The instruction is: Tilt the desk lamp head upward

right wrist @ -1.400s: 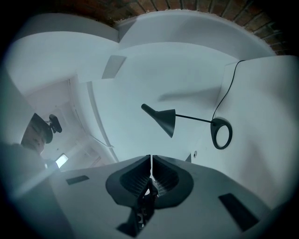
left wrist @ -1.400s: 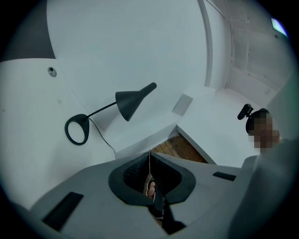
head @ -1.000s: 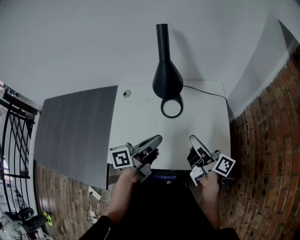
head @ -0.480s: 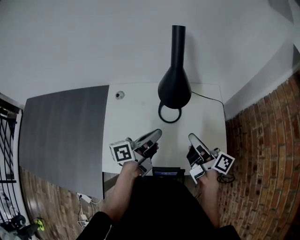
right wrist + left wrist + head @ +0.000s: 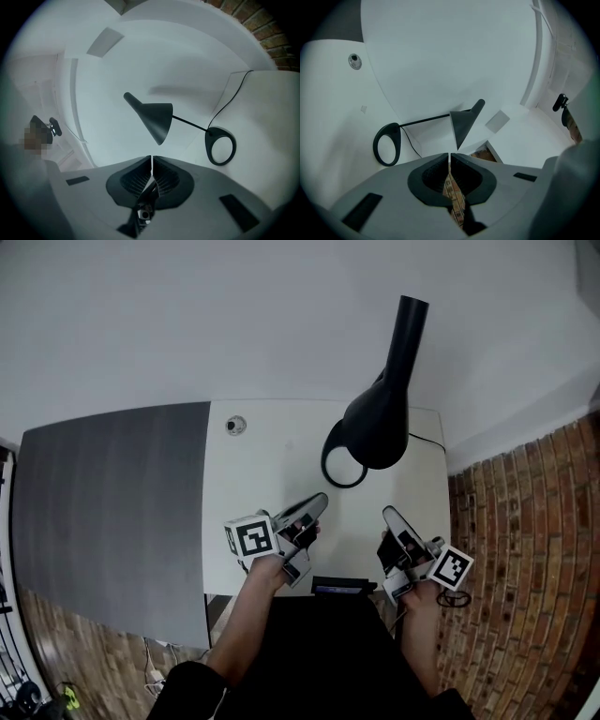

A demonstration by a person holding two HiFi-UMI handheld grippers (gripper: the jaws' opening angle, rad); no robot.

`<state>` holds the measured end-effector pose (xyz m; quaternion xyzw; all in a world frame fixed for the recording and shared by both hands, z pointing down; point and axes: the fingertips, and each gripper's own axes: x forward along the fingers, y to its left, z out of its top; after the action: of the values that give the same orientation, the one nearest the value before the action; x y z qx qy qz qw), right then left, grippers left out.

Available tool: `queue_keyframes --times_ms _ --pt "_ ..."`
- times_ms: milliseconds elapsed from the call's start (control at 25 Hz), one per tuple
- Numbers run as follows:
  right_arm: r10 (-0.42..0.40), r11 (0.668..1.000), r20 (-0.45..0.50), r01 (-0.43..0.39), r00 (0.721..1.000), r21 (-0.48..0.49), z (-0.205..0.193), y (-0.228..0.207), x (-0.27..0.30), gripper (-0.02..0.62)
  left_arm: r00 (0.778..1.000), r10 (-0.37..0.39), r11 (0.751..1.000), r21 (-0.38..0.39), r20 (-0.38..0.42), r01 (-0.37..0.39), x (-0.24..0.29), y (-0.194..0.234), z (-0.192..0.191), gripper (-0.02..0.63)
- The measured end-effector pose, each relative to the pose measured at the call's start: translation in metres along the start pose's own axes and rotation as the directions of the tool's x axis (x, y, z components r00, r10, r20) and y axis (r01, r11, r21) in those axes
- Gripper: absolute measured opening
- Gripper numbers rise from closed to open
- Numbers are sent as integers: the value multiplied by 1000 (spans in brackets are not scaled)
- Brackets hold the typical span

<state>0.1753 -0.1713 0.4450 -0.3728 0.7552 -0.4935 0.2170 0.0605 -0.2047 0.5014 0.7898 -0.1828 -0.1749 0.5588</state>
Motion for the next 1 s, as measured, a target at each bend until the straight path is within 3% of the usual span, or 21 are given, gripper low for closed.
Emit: queue_keyframes --times_ms 280,600,760,1000 --pt "-16 1000 -16 16 1000 4 -8 -9 5 15 1000 -13 999 -47 -23 12 9 13 -7 12" --pt "58 998 -80 -56 995 24 -1 -21 25 15 998 52 998 -36 -18 -53 19 39 -5 11" --pt "89 996 -91 -86 992 33 5 -28 27 15 999 47 999 -23 -8 -48 35 56 -3 11" --pt "128 991 -99 -124 987 46 16 -40 28 15 996 77 996 -47 -37 -78 61 103 -17 11"
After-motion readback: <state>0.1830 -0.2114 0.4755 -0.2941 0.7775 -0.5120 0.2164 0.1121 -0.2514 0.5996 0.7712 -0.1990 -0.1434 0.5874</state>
